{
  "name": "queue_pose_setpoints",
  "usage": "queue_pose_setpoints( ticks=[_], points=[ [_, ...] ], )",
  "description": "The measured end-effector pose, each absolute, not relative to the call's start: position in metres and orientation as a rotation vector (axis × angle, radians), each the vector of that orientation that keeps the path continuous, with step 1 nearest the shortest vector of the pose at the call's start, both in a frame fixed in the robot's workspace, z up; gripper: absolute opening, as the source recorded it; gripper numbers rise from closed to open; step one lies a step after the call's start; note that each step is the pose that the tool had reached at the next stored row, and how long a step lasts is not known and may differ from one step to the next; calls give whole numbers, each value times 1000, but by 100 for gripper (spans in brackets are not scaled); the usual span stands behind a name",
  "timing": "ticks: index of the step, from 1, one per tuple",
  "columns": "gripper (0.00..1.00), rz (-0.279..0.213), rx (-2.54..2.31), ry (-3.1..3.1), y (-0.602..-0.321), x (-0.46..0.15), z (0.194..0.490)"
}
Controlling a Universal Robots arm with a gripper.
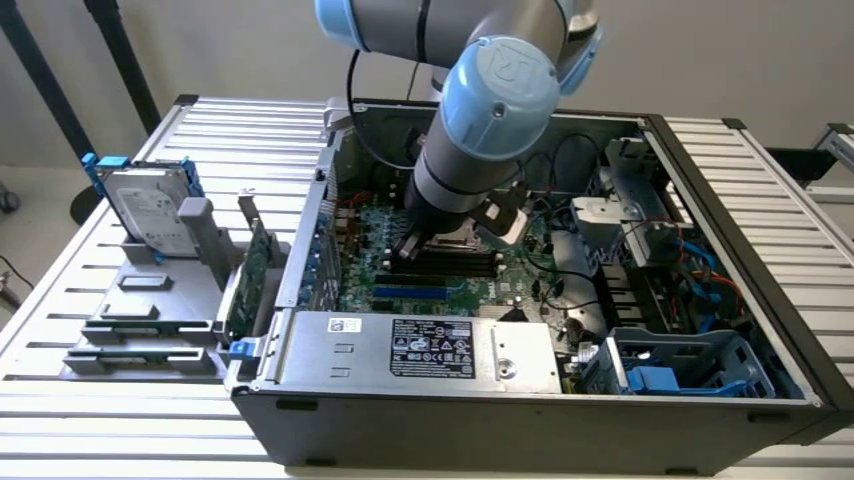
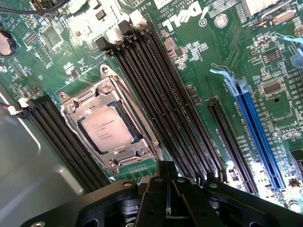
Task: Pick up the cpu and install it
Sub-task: 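Install the second cpu locking lever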
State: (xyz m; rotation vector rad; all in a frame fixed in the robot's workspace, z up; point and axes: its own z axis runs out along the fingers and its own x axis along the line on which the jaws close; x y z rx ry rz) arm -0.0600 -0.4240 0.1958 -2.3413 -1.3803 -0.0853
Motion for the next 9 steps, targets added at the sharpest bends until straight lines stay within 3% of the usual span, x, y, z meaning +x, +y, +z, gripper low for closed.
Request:
queue_pose_setpoints(
  ticks=[9],
  points=[
    [11,-84,-2343,-1381,-419,-61,191]
  ],
)
